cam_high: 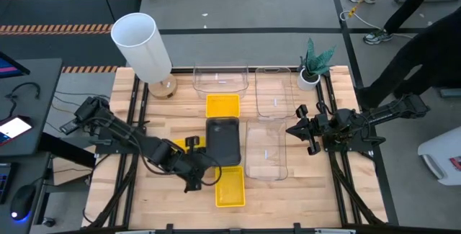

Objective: Stack baskets by color
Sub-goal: Stack the left yellow bin on top of the bottom yellow bin

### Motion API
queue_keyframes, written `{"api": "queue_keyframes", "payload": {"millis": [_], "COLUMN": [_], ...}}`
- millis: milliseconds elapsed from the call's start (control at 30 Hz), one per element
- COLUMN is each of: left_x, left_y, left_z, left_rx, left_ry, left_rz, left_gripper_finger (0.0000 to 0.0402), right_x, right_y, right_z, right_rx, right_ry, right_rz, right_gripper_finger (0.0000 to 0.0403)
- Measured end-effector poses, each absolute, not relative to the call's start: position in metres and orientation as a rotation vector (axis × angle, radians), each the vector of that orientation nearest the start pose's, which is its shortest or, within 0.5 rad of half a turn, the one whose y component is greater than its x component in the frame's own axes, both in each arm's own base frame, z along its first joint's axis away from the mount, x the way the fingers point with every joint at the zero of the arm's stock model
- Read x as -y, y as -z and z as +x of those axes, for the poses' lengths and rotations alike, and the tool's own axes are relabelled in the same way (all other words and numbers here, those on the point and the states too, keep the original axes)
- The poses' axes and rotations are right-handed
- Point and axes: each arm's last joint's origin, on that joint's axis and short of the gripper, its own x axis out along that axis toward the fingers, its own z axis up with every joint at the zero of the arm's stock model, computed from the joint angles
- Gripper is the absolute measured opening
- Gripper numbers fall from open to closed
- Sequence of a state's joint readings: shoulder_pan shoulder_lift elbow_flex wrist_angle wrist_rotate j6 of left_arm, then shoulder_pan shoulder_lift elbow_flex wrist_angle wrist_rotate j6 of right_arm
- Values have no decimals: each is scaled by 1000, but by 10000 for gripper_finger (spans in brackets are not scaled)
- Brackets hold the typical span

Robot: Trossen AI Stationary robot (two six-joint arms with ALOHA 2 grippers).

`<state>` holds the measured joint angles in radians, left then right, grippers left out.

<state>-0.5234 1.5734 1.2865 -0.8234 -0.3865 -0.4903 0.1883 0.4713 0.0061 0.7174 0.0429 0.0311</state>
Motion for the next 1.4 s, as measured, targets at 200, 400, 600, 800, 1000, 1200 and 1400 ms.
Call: {"api": "queue_keyframes", "payload": {"millis": [200, 400, 600, 800, 1000, 1200, 1400], "left_x": [154, 160, 164, 163, 156, 150, 148], "left_y": [-266, -262, -243, -213, -199, -198, -199], "left_z": [261, 251, 239, 230, 226, 229, 233], "left_rx": [-1094, -1159, -1208, -1272, -1328, -1357, -1343], "left_ry": [-144, -170, -202, -189, -145, -69, -62], "left_rz": [72, 55, 28, -15, 14, 104, 87], "left_gripper_finger": [133, 119, 116, 116, 116, 116, 116], "right_x": [-22, -22, -22, -22, -22, -22, -22], "right_y": [-191, -191, -191, -191, -191, -191, -191], "right_z": [122, 122, 122, 122, 122, 122, 122], "right_rx": [248, 248, 248, 248, 248, 248, 248], "right_ry": [-148, -148, -148, -148, -148, -148, -148], "right_rz": [60, 60, 60, 60, 60, 60, 60], "right_gripper_finger": [16, 16, 16, 16, 16, 16, 16]}}
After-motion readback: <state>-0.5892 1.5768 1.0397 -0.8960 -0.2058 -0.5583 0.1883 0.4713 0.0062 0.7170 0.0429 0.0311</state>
